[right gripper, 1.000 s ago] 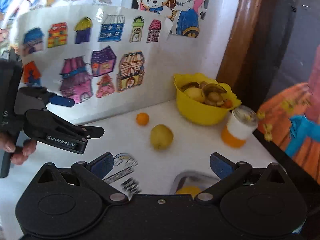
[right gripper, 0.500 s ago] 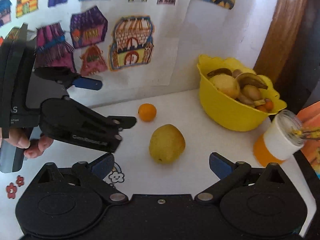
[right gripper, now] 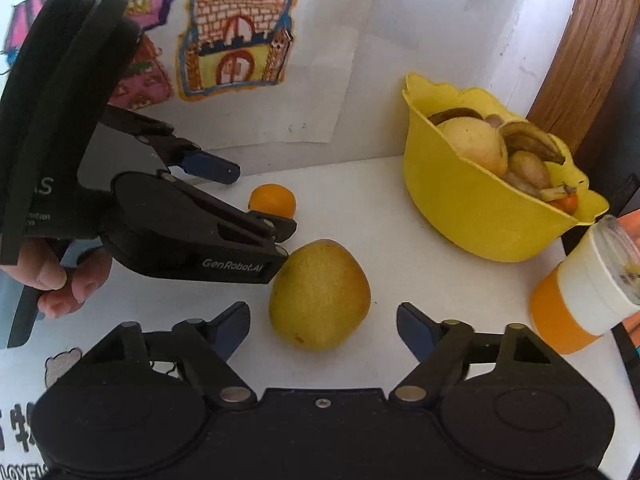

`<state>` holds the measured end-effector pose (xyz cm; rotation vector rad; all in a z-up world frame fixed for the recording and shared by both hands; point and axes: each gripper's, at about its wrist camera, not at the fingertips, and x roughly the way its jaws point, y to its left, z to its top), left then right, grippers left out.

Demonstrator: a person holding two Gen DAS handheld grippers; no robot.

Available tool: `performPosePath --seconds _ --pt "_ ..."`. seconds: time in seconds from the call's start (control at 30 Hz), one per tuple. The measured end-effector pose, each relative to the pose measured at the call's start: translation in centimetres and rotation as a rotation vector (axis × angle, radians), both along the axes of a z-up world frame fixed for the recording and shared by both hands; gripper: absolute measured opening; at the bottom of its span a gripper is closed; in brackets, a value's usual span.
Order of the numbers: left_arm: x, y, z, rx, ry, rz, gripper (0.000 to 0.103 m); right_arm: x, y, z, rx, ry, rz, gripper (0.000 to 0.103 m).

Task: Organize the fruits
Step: 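Grasp the small orange with the left tool while the right tool grasps the yellow-green pear, then carry the orange with the left tool while the right tool carries the pear over the tray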

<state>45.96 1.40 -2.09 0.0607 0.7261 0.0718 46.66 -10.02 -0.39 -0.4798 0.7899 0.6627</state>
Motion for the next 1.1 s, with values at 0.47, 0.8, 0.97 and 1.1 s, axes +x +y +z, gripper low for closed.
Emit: performPosePath --seconds 0.47,0.8,0.97,1.1 --pt "1.4 0.3 -0.7 -0.017 0.001 0.004 0.036 1.7 0.5 -0.9 0.033 0.049 -0.020 0.058" --pt "-1.0 0.5 -0.2 -0.049 -0.001 -0.016 0.036 -0.5 -1.5 0.2 0.059 0.066 -0.034 0.057" --pt "-2.8 0.3 -0.1 -0.088 0.007 -0.029 0.036 -2.3 -3.4 0.5 0.097 0.070 -0.055 0.057" --pt "-4.2 -0.6 0.1 -0.088 0.006 -0.047 0.036 -3.5 -5.1 0.6 0.137 0.077 -0.084 0.057"
